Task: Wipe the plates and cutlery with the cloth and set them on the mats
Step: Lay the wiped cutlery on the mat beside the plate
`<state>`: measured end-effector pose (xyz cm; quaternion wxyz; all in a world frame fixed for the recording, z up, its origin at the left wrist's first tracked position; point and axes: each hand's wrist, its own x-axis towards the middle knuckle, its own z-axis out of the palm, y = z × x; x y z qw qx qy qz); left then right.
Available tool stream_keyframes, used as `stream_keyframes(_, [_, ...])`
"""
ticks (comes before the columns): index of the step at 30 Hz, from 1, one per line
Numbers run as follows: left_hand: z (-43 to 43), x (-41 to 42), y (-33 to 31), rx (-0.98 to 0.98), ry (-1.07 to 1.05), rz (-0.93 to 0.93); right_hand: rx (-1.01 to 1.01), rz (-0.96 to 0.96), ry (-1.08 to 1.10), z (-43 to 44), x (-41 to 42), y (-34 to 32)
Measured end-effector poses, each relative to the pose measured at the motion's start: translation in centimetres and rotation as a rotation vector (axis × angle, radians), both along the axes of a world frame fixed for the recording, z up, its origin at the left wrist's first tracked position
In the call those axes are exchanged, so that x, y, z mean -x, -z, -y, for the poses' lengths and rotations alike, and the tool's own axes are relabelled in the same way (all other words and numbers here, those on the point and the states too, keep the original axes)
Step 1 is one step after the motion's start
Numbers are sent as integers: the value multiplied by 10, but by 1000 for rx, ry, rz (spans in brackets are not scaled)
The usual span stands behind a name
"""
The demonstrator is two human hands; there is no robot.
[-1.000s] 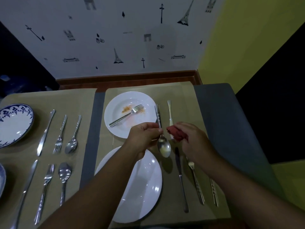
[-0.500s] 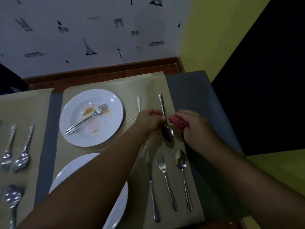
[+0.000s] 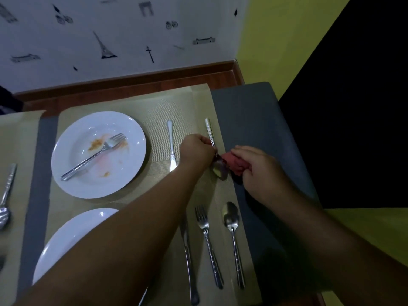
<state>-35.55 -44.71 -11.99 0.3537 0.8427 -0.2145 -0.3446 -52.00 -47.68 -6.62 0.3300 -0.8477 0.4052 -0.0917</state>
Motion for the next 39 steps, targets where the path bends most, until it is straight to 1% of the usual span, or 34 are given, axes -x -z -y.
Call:
stream_keyframes(3, [0,-1,0,-20,7,61,0,3,-7,-1,-5,-2])
stream_keyframes(6, [-4,-6,-1,-35,-23,77,0,6,-2,-3,-11,-3])
stream_keyframes(10, [-28,-22,-11,10,-51,49,2,6,-22,-12,-26,-4])
stream_keyframes(12, [-47,-33,-19,49,-99,11,22,10,-52,-20,-40,-7])
stream_keyframes(17, [-102,-62,-34,112,-223,-64,37,102,-175,-54,-90,-29])
stream_keyframes(19, [-125,-79,-39,119,-237,-34,19,102,-217,-68,-112,-34])
stream_keyframes(22, [-159,-110,-47,65,-243,100,10,108,-240,-87,-143,-39])
stream_keyframes(24, [-180,-134,-51,6,-231,229,20,118,-255,-101,-162,-40])
stream_keyframes(26, [-196,-158,-50,-52,-191,314,36,129,-249,-111,-178,-40])
stream_keyframes(32, [-210,-200,-39,-294,82,425,50,131,-227,-135,-200,-37])
stream_keyframes(34, [-212,-206,-42,-296,94,391,37,121,-207,-138,-201,-31])
stream_keyframes(37, [-220,-207,-55,-242,100,323,88,144,-142,-142,-203,-27])
stream_keyframes(39, [-228,-202,-64,-195,100,226,139,173,-111,-147,-210,-32])
